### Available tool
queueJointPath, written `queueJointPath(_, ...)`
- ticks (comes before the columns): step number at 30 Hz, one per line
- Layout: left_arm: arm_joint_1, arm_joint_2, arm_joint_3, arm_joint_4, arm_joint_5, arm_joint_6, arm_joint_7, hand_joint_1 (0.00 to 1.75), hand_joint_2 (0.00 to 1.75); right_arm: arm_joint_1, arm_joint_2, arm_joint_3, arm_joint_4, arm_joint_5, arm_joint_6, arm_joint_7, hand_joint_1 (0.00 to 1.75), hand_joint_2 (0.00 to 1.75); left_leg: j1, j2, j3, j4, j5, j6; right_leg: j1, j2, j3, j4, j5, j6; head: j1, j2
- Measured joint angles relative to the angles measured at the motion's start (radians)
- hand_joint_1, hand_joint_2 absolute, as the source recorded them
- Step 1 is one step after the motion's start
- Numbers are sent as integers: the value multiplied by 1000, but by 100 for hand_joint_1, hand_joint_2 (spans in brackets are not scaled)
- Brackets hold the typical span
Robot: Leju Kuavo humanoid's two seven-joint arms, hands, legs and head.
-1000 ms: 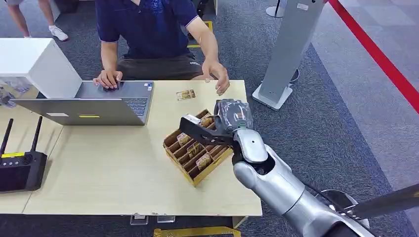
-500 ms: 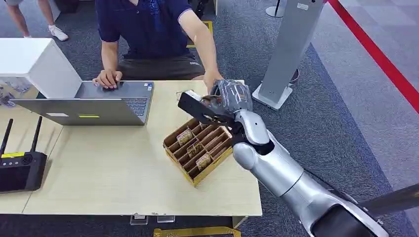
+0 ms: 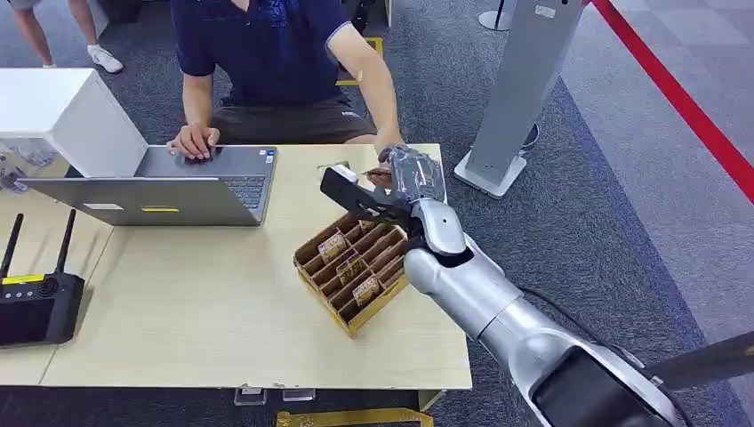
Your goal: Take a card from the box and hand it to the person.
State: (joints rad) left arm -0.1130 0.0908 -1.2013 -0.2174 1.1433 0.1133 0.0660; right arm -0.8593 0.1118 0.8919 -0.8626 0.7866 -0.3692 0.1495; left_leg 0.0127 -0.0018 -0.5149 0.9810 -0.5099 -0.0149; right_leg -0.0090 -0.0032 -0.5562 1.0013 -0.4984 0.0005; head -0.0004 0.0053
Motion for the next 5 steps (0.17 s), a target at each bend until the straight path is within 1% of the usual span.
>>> queueJointPath(5,0,0,-2,0,1,13,-11,0,0,-2,8,0,37,3,-11,4,0,175,0,0,0,0,0,0,0,0,0,0,0,0,0,0)
